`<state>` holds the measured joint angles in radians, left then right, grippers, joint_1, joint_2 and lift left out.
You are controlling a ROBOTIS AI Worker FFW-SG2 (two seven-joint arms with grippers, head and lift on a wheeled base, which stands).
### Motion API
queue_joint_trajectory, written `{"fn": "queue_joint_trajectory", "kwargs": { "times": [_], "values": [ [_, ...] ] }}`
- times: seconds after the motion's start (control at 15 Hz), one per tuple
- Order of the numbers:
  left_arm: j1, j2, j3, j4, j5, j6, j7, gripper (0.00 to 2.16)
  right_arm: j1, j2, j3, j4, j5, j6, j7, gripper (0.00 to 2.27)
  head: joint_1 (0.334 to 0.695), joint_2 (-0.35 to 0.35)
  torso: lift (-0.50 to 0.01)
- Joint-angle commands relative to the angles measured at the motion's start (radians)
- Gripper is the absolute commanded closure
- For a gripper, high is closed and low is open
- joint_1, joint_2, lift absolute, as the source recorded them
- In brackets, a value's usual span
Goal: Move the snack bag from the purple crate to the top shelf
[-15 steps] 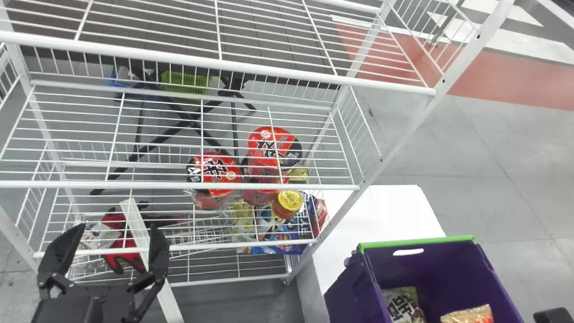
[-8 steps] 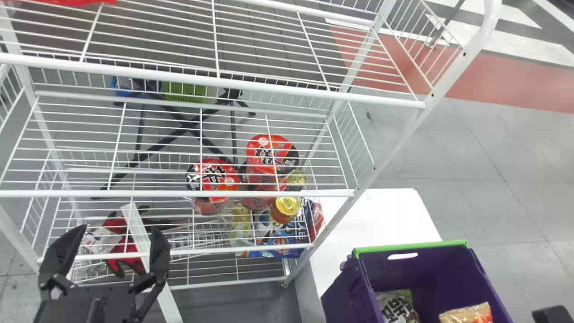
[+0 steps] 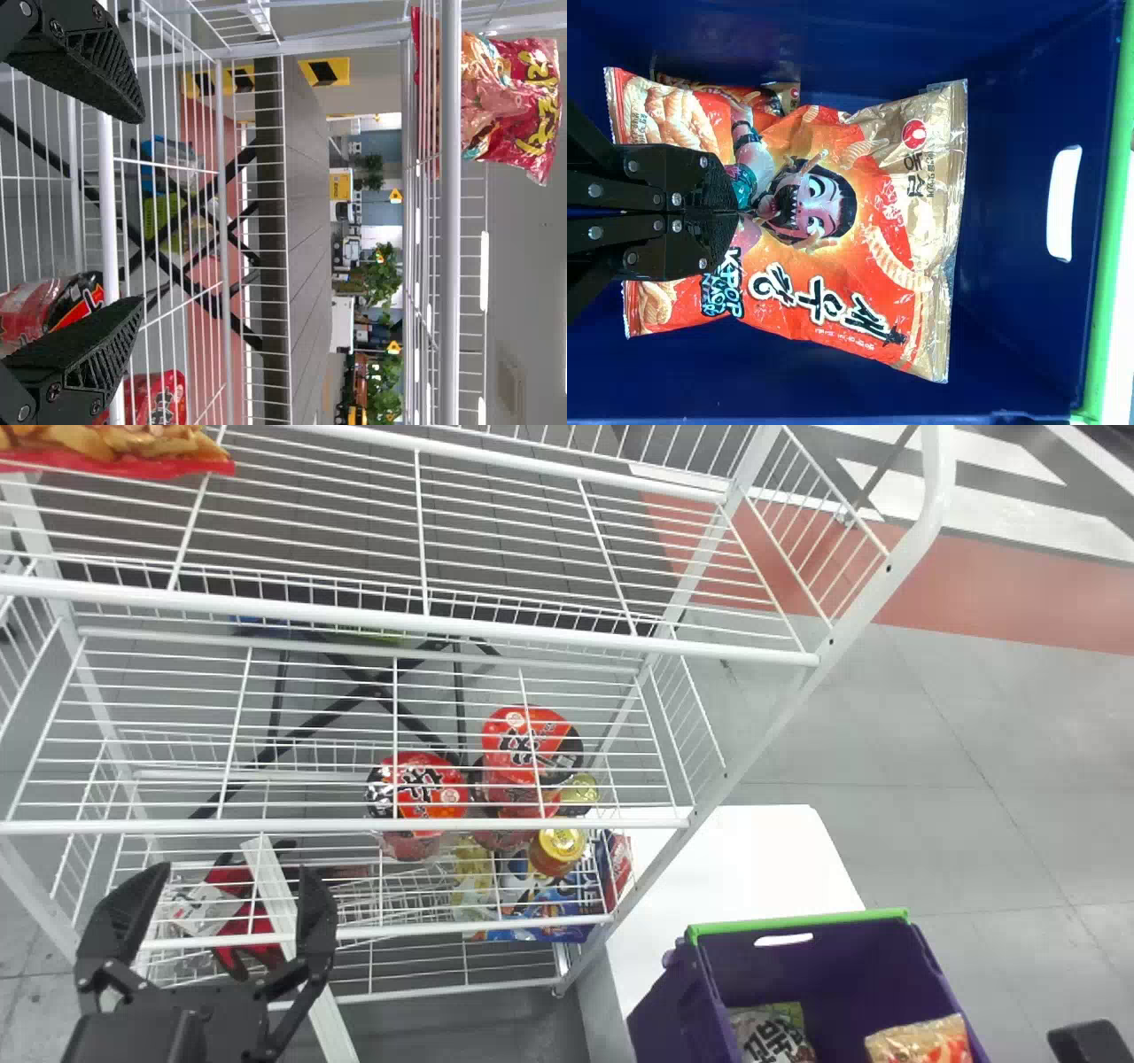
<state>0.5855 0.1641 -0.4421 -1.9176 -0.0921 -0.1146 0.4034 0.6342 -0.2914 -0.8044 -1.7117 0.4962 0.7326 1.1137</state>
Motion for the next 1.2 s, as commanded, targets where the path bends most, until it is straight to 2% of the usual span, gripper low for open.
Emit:
{"fn": "queue_joint_trajectory", "kwargs": {
  "times": [0.0, 1.13],
  "values": [
    [-0.001, 0.0, 0.003, 0.0, 0.0, 0.0, 0.0, 0.09, -0.008, 0.0, 0.004, 0.004, 0.004, 0.0, 0.0, 1.95, 0.695, -0.35, -0.24],
    [-0.007, -0.001, 0.01, -0.001, 0.006, 0.003, -0.003, 0.09, -0.019, -0.002, -0.009, 0.003, 0.005, 0.009, 0.015, 1.95, 0.695, -0.35, -0.172]
  ]
}}
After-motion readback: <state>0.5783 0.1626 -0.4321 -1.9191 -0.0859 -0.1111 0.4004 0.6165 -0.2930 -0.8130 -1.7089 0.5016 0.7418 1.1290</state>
